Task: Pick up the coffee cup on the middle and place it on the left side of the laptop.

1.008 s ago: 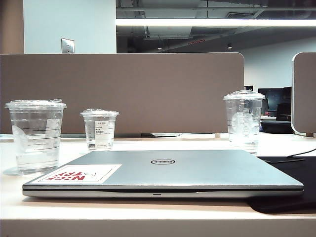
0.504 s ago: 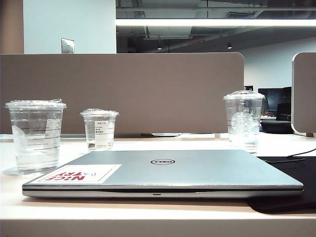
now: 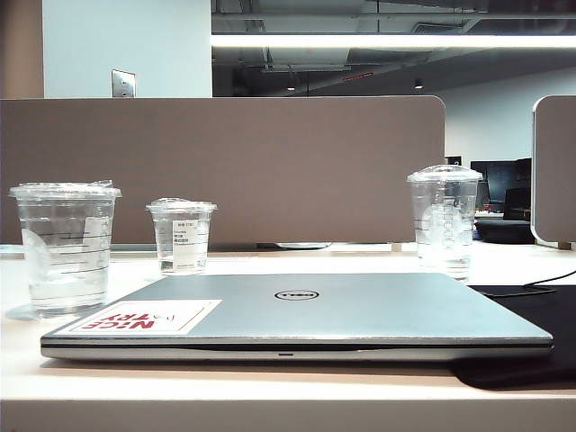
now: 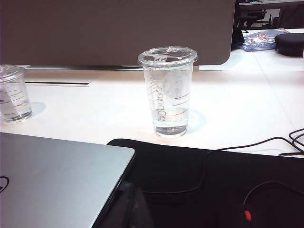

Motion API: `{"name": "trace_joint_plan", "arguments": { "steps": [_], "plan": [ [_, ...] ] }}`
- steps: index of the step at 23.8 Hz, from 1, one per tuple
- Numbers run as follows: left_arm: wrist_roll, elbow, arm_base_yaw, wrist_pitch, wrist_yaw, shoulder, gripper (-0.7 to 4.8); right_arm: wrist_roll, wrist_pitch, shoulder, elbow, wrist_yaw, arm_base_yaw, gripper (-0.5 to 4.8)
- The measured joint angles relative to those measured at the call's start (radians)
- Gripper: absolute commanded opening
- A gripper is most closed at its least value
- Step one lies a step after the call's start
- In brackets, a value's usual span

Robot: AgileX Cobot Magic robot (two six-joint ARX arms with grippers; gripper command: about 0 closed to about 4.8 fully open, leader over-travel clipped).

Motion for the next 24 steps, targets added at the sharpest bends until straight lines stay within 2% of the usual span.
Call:
{"name": "trace_joint_plan", "arguments": {
  "steps": [7,16,24],
  "plan": [
    [0.000,0.000,0.002,0.001,0.000,-0.013,-0.03,0.000,0.000,0.000,0.000,0.000,0.000,-0.05],
    [0.000,0.000,0.098,0.000,0.002,-0.013,-0.03,0.000,0.000,0.000,0.000,0.000,0.000,-0.05],
    [0.000,0.000,0.108,0.001,0.002,-0.013,-0.03,0.000,0.000,0.000,0.000,0.000,0.000,-0.05]
  ]
}}
